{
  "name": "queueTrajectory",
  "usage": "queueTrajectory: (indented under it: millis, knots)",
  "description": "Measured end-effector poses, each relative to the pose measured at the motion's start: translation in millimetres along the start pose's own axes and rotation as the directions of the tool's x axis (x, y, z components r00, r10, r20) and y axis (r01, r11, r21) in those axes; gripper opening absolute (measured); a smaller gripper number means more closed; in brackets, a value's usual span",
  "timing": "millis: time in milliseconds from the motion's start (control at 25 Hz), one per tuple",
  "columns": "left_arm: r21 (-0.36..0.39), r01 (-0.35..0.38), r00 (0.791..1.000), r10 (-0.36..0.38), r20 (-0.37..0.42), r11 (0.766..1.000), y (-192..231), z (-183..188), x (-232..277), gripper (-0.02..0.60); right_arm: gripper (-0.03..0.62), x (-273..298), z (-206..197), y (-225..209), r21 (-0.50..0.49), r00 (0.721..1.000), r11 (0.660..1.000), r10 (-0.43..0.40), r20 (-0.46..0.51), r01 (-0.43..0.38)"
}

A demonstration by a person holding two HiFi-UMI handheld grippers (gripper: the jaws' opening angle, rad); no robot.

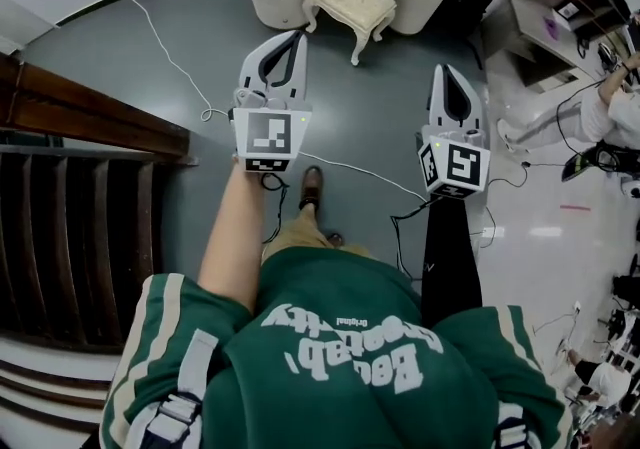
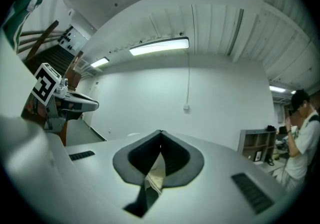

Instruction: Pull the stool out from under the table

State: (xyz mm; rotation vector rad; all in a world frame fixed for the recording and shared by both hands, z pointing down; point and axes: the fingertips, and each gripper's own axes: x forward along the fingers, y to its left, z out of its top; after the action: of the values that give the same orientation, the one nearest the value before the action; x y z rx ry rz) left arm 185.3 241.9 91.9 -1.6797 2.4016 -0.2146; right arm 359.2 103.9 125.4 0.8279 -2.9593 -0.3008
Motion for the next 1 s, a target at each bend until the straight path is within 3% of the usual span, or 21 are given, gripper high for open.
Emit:
queueTrajectory:
  millis: [520,1000]
  knots:
    - [-0.017,0.041,0.999,-0.041,0.004,0.999,85,-44,101,0.012,0.009,121,-15,11,-0.035,0.998,0.999,-0.043,-0.038,0.042]
    - [-0.024,0.046,0.999,-0.046,-0.001,0.999,107,-63,150,0.012,0.009,177,-27,-2,-0.025,0.997,0.998,-0.059,-0.042,0.058]
